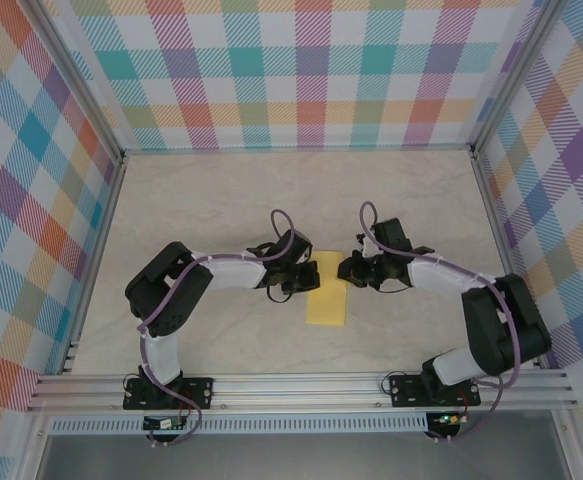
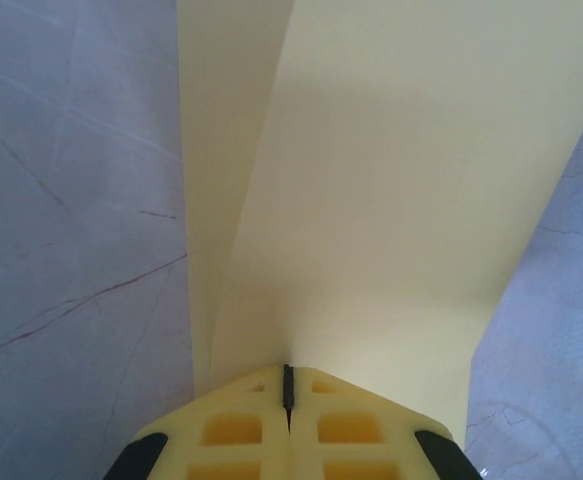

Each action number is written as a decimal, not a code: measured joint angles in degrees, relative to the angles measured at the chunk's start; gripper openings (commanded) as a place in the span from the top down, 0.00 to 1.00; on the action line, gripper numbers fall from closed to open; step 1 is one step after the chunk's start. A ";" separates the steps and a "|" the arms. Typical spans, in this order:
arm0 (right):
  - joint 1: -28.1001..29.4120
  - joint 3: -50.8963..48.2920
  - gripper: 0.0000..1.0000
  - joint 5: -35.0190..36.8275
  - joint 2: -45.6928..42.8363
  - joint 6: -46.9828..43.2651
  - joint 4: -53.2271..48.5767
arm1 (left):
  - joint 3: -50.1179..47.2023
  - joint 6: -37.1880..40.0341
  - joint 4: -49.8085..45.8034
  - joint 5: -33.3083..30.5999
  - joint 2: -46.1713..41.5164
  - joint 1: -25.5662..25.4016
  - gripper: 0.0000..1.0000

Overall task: Fold a paper plane with a square sheet of paper (pick it up from the middle)
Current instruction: Fold the square sheet of paper in half at the center of the table.

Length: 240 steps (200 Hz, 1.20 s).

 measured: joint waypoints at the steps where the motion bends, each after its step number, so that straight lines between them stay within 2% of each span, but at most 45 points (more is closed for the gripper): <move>1: -0.13 0.07 0.94 -0.09 0.33 -0.11 0.11 | 0.00 0.00 0.00 0.00 0.00 0.00 1.00; 58: -3.08 0.72 0.93 -4.31 7.45 -4.22 3.32 | 0.00 0.00 0.02 0.00 0.00 0.00 1.00; 120: -4.81 0.87 0.93 -4.76 12.94 -7.10 5.70 | 0.00 0.00 0.00 0.00 0.00 0.00 1.00; 176: -4.85 0.96 0.91 -4.81 12.00 -8.13 4.24 | 0.00 0.00 -0.11 0.00 0.00 0.00 1.00; 240: -5.25 5.77 0.93 -6.56 11.76 -8.39 3.91 | 0.00 0.00 -0.11 0.00 0.02 0.00 1.00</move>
